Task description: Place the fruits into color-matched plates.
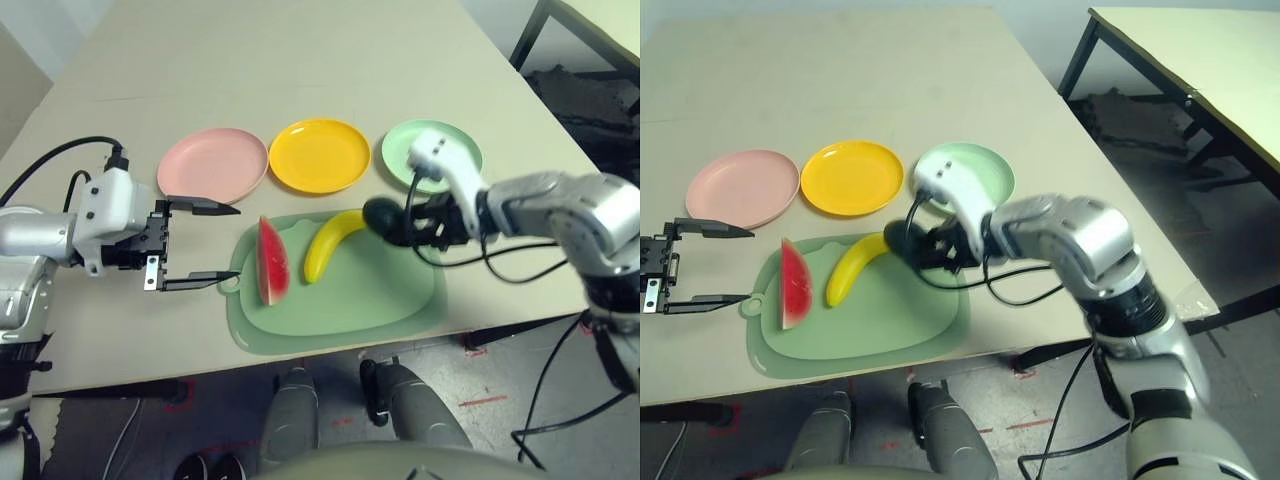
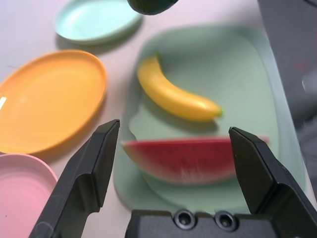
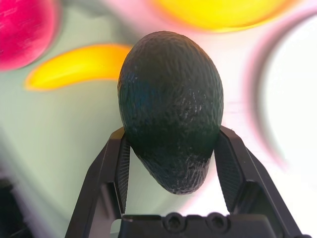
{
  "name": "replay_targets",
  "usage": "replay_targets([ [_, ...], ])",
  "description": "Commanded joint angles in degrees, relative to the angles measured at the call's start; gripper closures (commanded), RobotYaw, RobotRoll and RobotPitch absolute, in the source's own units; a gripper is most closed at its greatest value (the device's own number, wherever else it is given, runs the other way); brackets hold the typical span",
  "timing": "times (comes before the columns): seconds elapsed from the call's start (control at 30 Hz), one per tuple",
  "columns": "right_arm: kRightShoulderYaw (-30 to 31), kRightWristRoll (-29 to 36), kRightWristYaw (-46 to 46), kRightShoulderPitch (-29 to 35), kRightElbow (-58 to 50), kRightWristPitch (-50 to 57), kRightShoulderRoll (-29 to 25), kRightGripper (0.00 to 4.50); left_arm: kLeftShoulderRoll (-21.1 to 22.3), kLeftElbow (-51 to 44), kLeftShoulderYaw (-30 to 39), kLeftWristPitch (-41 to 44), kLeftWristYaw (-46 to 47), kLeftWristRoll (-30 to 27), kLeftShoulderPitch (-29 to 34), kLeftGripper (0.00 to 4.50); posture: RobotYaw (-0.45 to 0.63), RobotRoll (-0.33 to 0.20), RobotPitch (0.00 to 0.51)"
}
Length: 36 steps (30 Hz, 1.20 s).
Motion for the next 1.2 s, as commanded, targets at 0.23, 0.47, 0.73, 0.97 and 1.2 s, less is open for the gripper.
replay_targets([
  [0.23,5.2,-18.8,3.3,-8.9,33.3,-25.3,4.8,1.88,-3.3,-8.1,-1.2,15.7,11.9,-5.9,-4.0,0.0,0.01,0.0,0.18],
  [0.47,4.1,-27.8,3.5,-12.0,55.3,-39.2,12.5,1.88,-6.2,-11.5,-3.6,17.8,16.2,-4.8,-4.6,0.0,0.02,0.0,0.174],
  [0.73,1.8,-32.9,4.2,-14.0,65.7,-47.5,14.6,0.81,-6.0,-11.7,-4.0,16.5,15.9,-3.2,-3.5,0.0,0.03,0.0,0.173],
  [0.97,1.3,-34.1,12.2,-16.1,56.2,-50.4,13.3,0.03,-4.4,-9.6,-2.7,13.7,12.1,-2.3,-2.0,0.0,0.01,0.0,0.175],
  [1.2,3.9,-22.6,32.5,-6.7,15.0,-40.4,11.9,0.03,1.9,-4.8,-0.7,4.3,1.5,1.1,2.6,0.0,0.02,0.0,0.177],
])
